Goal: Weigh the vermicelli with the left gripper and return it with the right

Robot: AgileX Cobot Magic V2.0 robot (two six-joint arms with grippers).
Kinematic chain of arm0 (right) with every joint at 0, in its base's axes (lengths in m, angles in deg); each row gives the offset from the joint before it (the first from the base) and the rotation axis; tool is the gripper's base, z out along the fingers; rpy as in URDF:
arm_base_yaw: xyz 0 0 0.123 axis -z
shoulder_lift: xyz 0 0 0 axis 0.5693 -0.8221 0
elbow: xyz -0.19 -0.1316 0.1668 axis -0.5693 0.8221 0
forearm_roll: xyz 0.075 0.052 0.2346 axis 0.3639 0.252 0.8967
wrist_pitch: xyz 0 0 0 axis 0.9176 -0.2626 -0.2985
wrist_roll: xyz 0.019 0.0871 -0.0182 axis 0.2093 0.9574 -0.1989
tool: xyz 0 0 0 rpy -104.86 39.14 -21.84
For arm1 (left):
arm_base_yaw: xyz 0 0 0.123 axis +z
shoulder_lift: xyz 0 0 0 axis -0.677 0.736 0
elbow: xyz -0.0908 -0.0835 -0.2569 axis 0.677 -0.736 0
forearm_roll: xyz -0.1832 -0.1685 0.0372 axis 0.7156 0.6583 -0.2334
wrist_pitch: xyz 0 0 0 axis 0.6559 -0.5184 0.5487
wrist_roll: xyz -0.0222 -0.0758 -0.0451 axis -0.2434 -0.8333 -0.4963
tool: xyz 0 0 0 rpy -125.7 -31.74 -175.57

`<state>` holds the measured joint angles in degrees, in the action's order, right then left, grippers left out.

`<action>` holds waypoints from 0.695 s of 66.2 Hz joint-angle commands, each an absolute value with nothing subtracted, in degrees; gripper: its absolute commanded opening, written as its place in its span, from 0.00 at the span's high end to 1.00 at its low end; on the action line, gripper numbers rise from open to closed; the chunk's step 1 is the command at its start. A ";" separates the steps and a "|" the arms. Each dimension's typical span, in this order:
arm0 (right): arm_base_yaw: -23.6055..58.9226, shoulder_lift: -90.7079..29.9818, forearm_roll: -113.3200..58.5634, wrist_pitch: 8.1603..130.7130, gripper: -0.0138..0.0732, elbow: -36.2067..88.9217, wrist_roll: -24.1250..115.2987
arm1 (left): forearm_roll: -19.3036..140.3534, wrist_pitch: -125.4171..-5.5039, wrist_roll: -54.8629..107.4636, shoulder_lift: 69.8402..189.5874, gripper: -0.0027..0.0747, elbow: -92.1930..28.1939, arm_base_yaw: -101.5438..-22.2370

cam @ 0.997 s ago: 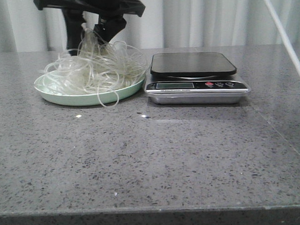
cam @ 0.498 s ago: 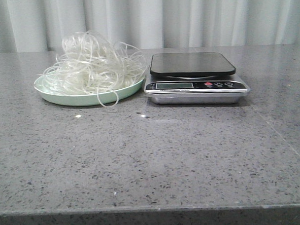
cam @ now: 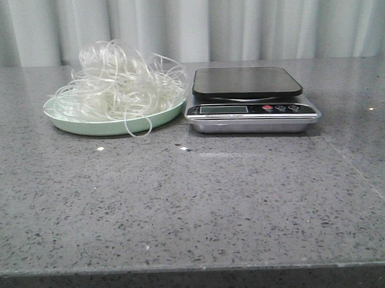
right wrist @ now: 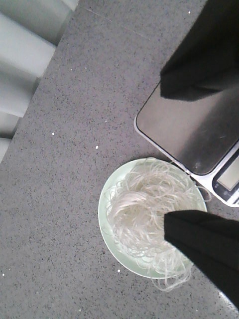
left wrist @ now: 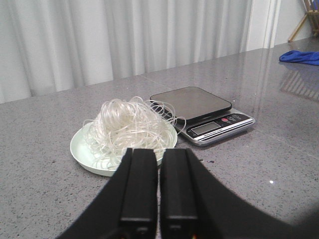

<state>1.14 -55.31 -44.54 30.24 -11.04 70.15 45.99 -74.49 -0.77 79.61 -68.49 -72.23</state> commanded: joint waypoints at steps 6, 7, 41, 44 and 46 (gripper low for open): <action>1.43 -39.48 -45.62 45.90 0.19 6.32 69.62 | 46.94 -70.24 -0.85 80.10 0.78 -67.04 -72.25; 1.43 -36.97 -45.57 47.13 0.19 9.68 69.62 | 46.94 -70.24 -0.85 80.10 0.78 -67.04 -72.25; 1.43 4.54 -44.27 60.40 0.19 50.38 69.62 | 46.94 -70.24 -0.85 80.10 0.78 -67.04 -72.25; 1.43 6.62 -44.27 60.19 0.19 51.88 69.62 | 46.94 -70.24 -0.85 80.10 0.78 -67.04 -72.25; 1.43 8.23 -44.27 59.89 0.19 53.02 69.62 | 46.94 -70.24 -0.85 80.10 0.78 -67.04 -72.25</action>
